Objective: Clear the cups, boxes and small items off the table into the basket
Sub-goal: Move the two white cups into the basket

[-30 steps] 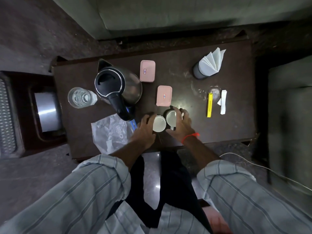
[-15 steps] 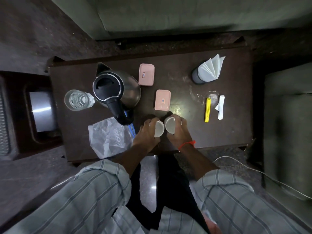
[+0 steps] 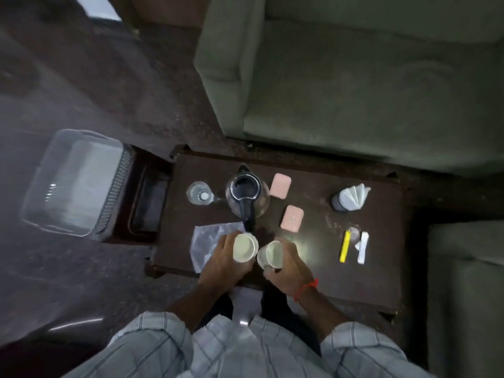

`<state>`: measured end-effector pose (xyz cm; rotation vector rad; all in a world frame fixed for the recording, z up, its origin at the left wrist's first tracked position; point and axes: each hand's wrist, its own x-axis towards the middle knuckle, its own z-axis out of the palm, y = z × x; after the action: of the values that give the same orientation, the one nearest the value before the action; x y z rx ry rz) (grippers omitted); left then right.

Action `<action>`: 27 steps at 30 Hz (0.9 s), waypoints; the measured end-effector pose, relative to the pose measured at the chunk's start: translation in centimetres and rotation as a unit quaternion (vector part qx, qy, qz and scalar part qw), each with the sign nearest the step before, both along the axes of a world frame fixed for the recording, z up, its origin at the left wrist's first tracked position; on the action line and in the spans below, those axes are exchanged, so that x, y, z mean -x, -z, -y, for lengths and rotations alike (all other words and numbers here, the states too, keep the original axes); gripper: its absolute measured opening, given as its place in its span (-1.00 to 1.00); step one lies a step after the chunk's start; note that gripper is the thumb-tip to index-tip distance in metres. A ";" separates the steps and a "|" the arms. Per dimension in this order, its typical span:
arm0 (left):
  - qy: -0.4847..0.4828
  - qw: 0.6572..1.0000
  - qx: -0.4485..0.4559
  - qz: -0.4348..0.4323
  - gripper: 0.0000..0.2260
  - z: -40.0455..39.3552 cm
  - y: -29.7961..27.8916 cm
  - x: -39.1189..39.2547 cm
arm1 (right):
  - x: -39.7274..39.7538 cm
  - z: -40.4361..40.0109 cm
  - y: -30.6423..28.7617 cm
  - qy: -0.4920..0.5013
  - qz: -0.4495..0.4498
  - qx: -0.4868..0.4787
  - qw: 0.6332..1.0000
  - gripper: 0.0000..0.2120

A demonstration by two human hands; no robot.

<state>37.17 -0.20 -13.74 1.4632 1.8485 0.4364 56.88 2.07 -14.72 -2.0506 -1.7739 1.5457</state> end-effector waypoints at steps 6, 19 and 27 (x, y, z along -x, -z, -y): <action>-0.234 0.971 -0.032 -0.016 -0.37 2.5 -3.3 8.2 | 7.3 -1.0 -4.4 -0.173 -0.001 -0.093 0.981 -0.20; -0.401 0.916 -0.027 0.000 -0.37 3.5 -4.7 30.9 | 33.6 -6.5 -6.7 -0.197 -0.093 -0.155 0.964 -0.22; -0.409 0.911 0.033 -0.054 -0.47 1.0 -3.3 41.7 | 47.9 -10.9 -5.7 -0.244 -0.120 -0.154 0.950 -0.27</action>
<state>-4.57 -1.25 -10.47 0.6056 2.4931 0.6789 8.95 13.02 -9.02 -1.2867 -2.3479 1.4081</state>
